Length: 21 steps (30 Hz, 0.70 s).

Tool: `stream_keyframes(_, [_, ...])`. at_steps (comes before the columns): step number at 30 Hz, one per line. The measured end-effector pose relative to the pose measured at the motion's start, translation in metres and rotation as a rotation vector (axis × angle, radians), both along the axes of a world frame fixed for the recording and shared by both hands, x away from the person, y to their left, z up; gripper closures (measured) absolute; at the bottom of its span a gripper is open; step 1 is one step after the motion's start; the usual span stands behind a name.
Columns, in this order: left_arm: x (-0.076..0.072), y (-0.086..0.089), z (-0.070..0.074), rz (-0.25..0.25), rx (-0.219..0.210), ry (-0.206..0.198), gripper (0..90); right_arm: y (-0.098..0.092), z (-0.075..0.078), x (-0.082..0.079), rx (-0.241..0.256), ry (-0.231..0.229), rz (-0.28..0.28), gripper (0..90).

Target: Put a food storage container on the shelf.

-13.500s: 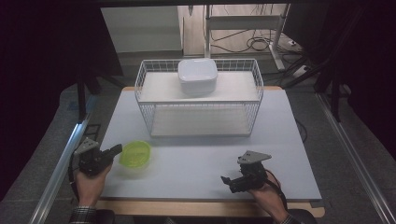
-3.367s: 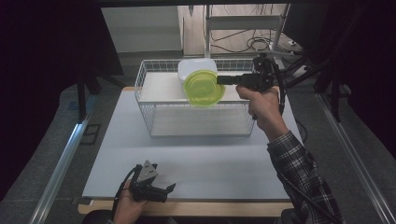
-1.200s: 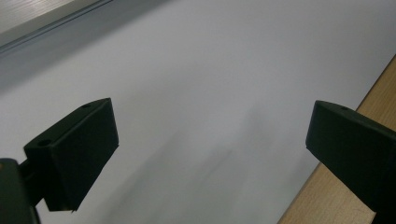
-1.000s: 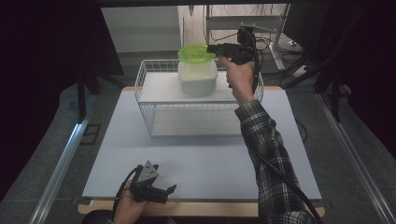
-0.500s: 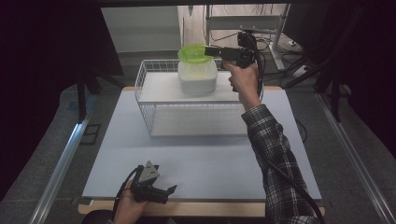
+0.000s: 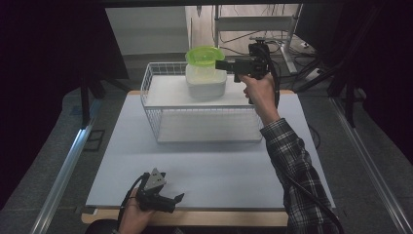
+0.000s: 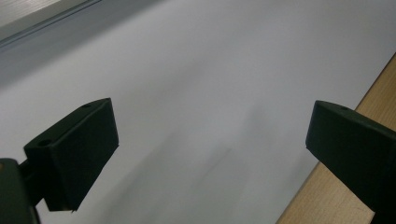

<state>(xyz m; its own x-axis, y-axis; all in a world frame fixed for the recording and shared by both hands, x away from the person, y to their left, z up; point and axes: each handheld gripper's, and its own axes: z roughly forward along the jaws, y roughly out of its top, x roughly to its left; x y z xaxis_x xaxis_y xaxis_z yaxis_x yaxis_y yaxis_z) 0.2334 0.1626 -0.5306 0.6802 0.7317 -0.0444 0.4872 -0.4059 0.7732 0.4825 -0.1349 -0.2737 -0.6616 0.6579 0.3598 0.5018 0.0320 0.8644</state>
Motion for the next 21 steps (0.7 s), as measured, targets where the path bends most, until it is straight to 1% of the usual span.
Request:
stream_keyframes(6, [0.000, 0.001, 0.001, 0.002, -0.009, 0.004, 2.5, -0.004, -0.004, -0.010, -0.048, -0.029, 0.004, 3.8])
stream_keyframes(10, [0.000, 0.002, 0.001, 0.007, -0.017, 0.009, 2.7, -0.007, -0.006, -0.015, -0.058, -0.043, 0.007, 3.8])
stream_keyframes(11, [0.000, 0.002, 0.001, 0.008, -0.020, 0.013, 2.8, -0.009, -0.007, -0.019, -0.068, -0.050, 0.009, 3.7])
stream_keyframes(21, [0.000, 0.003, 0.002, 0.005, -0.036, 0.033, 3.8, -0.019, -0.017, -0.031, -0.084, -0.059, 0.022, 3.7])
